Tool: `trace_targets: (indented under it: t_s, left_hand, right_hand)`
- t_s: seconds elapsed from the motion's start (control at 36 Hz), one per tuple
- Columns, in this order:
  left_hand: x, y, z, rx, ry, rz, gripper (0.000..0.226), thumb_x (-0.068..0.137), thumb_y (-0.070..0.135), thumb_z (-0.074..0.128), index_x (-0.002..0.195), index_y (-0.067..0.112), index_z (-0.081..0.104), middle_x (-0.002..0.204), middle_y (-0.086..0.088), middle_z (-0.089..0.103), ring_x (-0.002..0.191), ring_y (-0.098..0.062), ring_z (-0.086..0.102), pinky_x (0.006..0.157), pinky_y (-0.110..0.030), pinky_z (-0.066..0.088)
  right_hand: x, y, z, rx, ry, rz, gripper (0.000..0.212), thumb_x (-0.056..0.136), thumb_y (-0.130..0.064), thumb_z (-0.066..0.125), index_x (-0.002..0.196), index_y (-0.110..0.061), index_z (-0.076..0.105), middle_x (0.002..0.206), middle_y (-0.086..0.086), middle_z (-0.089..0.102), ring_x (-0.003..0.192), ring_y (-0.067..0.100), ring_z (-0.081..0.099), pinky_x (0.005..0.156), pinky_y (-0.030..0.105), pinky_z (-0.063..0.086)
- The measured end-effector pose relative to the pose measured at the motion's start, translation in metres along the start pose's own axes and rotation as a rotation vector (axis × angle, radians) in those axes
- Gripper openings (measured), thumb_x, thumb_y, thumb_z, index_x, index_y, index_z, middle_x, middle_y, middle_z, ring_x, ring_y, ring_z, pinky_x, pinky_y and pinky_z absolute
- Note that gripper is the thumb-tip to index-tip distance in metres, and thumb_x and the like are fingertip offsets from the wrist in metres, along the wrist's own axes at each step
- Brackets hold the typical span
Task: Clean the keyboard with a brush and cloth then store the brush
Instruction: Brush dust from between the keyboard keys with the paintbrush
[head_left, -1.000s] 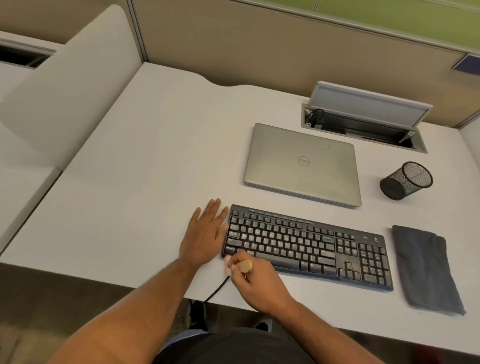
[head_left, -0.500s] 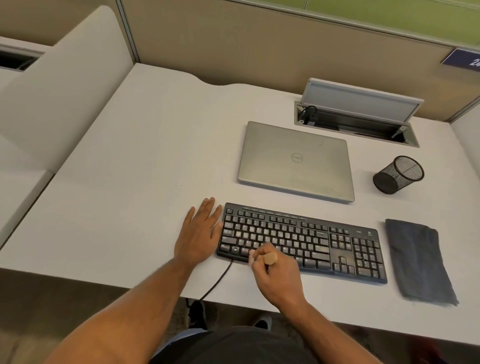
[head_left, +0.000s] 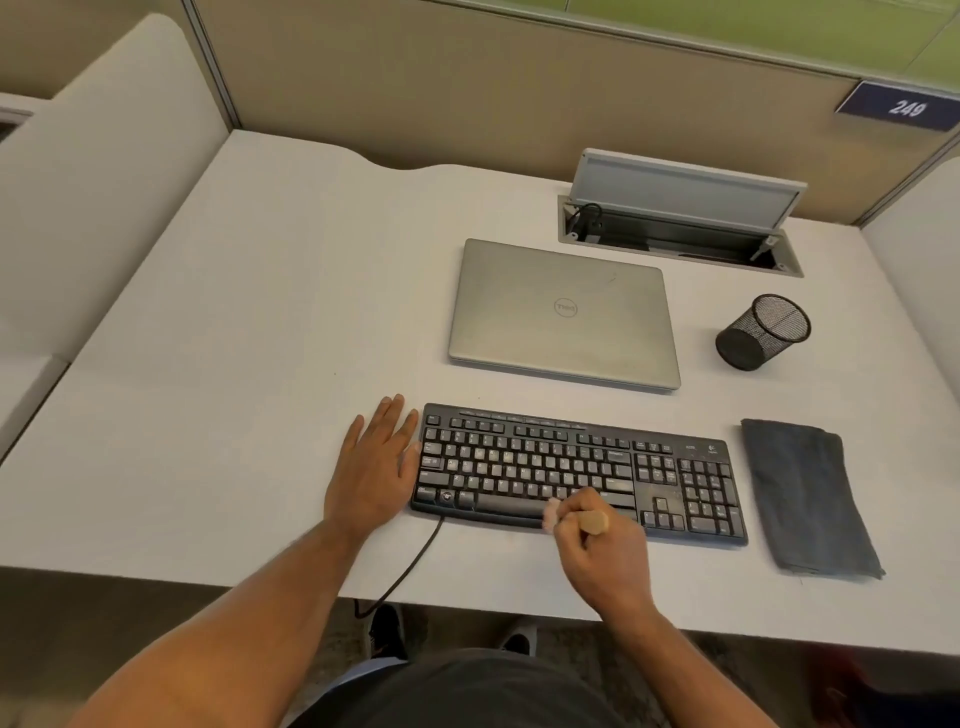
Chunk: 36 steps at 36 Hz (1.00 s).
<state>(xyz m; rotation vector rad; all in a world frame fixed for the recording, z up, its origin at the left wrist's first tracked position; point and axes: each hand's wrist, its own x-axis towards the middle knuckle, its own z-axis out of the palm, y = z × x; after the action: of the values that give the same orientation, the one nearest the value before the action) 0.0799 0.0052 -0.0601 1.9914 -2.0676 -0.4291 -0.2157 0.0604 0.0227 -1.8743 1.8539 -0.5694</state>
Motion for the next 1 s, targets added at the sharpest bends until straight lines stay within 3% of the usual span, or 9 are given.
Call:
trace_targets:
  t_s: [0.08,0.17,0.25,0.33,0.5,0.61,0.69,0.78,1.0]
  left_hand:
    - [0.0,0.0,0.0,0.003,-0.001,-0.002,0.066,0.103,0.047,0.009,0.16,0.021,0.031,0.17,0.003,0.015,0.157,-0.011,0.005,0.128,-0.041,0.007]
    - [0.0,0.0,0.001,0.006,-0.006,-0.006,0.067,0.103,0.048,0.008,0.16,0.022,0.03,0.17,0.003,0.014,0.157,-0.009,0.004,0.128,-0.041,0.006]
    - [0.0,0.0,0.001,-0.005,0.003,-0.008,0.068,0.103,0.048,0.008,0.16,0.021,0.032,0.169,0.003,0.016,0.157,-0.01,0.006,0.128,-0.042,0.008]
    - [0.0,0.0,0.001,0.006,-0.004,-0.008,0.068,0.102,0.049,0.006,0.16,0.021,0.029,0.17,0.004,0.014,0.157,-0.009,0.004,0.128,-0.041,0.006]
    - [0.0,0.001,0.0,0.005,-0.001,-0.013,0.07,0.102,0.051,0.006,0.161,0.021,0.029,0.17,0.005,0.013,0.156,-0.008,0.002,0.128,-0.041,0.006]
    - [-0.001,0.003,0.0,-0.001,-0.005,-0.017,0.071,0.101,0.054,0.007,0.161,0.022,0.028,0.17,0.006,0.011,0.156,-0.007,0.0,0.128,-0.04,0.005]
    - [0.0,0.003,0.0,-0.004,-0.003,-0.02,0.072,0.101,0.054,0.007,0.161,0.021,0.028,0.17,0.006,0.011,0.156,-0.007,0.001,0.128,-0.04,0.004]
    - [0.0,0.002,0.0,-0.003,-0.006,-0.022,0.072,0.1,0.054,0.007,0.161,0.022,0.028,0.17,0.007,0.011,0.156,-0.006,0.0,0.128,-0.039,0.004]
    - [-0.001,0.001,0.001,-0.008,0.001,-0.027,0.071,0.1,0.054,0.009,0.161,0.023,0.028,0.17,0.008,0.01,0.156,-0.005,0.0,0.128,-0.04,0.005]
  right_hand:
    - [-0.002,0.0,-0.004,0.047,0.06,-0.022,0.016,0.091,-0.019,0.055,0.084,-0.032,0.059,0.066,-0.027,0.055,0.058,0.001,0.061,0.044,0.009,0.033]
    - [-0.005,-0.01,0.005,0.081,-0.124,-0.115,0.013,0.099,-0.024,0.055,0.102,-0.028,0.067,0.085,-0.027,0.061,0.075,-0.005,0.063,0.057,0.008,0.044]
    - [-0.008,-0.017,0.014,0.067,-0.239,-0.17,0.023,0.101,-0.035,0.051,0.116,-0.03,0.067,0.099,-0.031,0.058,0.085,-0.012,0.059,0.069,0.004,0.044]
    - [-0.009,-0.012,0.012,0.118,-0.167,-0.074,0.014,0.099,-0.027,0.051,0.103,-0.031,0.065,0.087,-0.031,0.058,0.082,-0.006,0.061,0.062,0.006,0.041]
    - [-0.008,0.026,-0.006,0.092,0.023,0.108,0.021,0.098,-0.009,0.057,0.09,-0.028,0.063,0.079,-0.018,0.066,0.062,0.003,0.06,0.053,0.012,0.038]
    - [-0.011,0.021,-0.006,0.146,0.095,0.084,0.018,0.094,-0.016,0.053,0.085,-0.028,0.062,0.077,-0.023,0.064,0.07,0.003,0.063,0.052,0.01,0.04]
    - [-0.011,0.011,0.0,0.197,0.04,0.028,0.016,0.095,-0.019,0.051,0.09,-0.029,0.062,0.08,-0.022,0.064,0.08,0.002,0.063,0.057,0.013,0.045]
    - [-0.013,0.01,0.005,0.142,-0.052,-0.071,0.016,0.096,-0.022,0.052,0.095,-0.026,0.067,0.082,-0.021,0.065,0.077,0.004,0.062,0.057,0.014,0.045]
    - [-0.008,0.039,-0.025,0.097,0.067,0.043,0.016,0.093,-0.029,0.048,0.081,-0.032,0.059,0.075,-0.023,0.063,0.069,0.001,0.063,0.05,0.013,0.04]
